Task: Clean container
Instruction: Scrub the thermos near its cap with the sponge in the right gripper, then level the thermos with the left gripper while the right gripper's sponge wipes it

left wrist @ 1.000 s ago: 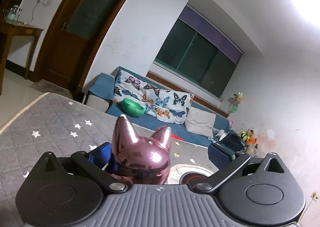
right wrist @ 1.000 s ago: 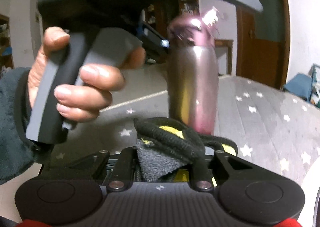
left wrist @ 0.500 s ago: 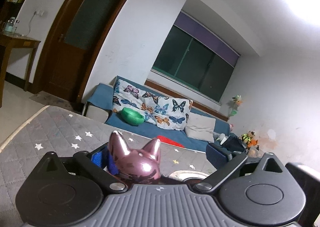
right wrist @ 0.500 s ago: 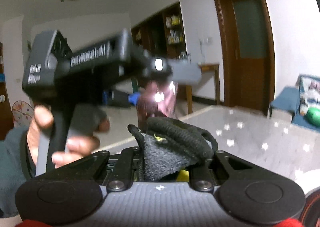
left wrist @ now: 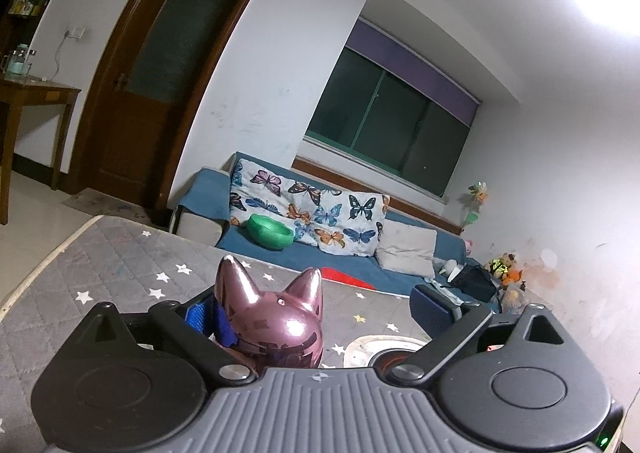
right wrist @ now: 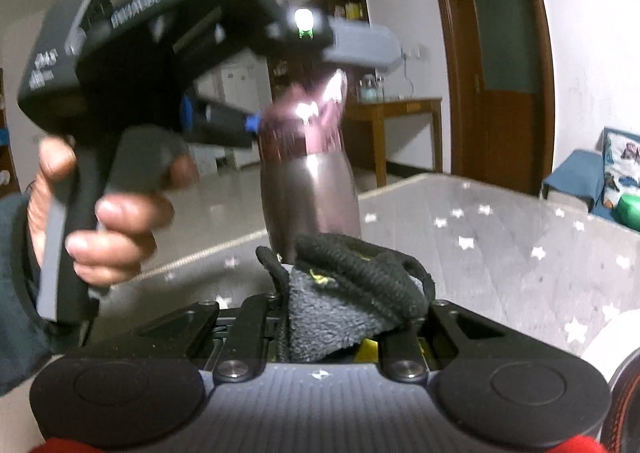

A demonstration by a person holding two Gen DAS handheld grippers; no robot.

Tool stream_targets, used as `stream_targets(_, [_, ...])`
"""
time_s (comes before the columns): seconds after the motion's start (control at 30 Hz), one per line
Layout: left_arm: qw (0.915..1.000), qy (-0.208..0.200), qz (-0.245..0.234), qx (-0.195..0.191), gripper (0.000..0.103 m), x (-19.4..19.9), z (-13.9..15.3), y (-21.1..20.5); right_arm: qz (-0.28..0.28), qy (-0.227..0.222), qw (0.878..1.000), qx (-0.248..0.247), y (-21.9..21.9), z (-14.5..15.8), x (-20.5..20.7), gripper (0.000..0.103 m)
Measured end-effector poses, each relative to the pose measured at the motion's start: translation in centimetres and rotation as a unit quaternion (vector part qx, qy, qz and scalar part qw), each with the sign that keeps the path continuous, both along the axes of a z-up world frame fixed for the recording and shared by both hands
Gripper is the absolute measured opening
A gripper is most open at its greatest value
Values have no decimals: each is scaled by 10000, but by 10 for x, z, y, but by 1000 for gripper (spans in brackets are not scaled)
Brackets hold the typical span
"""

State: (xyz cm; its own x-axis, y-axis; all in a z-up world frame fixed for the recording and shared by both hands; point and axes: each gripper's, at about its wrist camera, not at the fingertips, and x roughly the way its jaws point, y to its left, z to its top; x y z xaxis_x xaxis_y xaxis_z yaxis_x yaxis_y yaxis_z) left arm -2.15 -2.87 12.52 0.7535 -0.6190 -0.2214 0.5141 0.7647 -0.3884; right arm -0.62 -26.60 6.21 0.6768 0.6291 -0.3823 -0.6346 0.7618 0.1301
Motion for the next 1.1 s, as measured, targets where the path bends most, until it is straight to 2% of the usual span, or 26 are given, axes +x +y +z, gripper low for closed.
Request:
stream_targets(0.3, [9977, -135, 564, 356, 98, -15, -5, -10, -94, 377, 9979, -511, 16, -32, 4, 18])
stream_targets(0.5, [9902, -272, 1234, 590, 98, -32, -8, -21, -186, 419, 9979, -457, 16, -37, 22, 18])
stream_targets(0.7, [9851, -58, 1661, 449, 97, -41, -15, -31, -333, 406, 9978, -404, 7, -44, 21, 18])
stream_targets(0.9, [9792, 217, 1926, 599, 81, -34, -20, -39, -469, 410, 9974, -360, -3, -41, 10, 18])
stream_targets(0.93, [9792, 211, 1921, 621, 73, -35, -21, -38, -487, 410, 9974, -349, -5, -40, 9, 18])
stream_targets(1.0, [9802, 238, 1841, 689, 70, -34, -22, -36, -517, 398, 9973, -346, -6, -38, 7, 18])
stream_targets(1.03, [9804, 234, 1815, 735, 62, -33, -22, -34, -522, 396, 9973, -338, -7, -38, 7, 18])
stream_targets(1.1, [9826, 167, 1596, 939, 61, -32, -20, -31, -524, 407, 9974, -285, -10, -36, 7, 18])
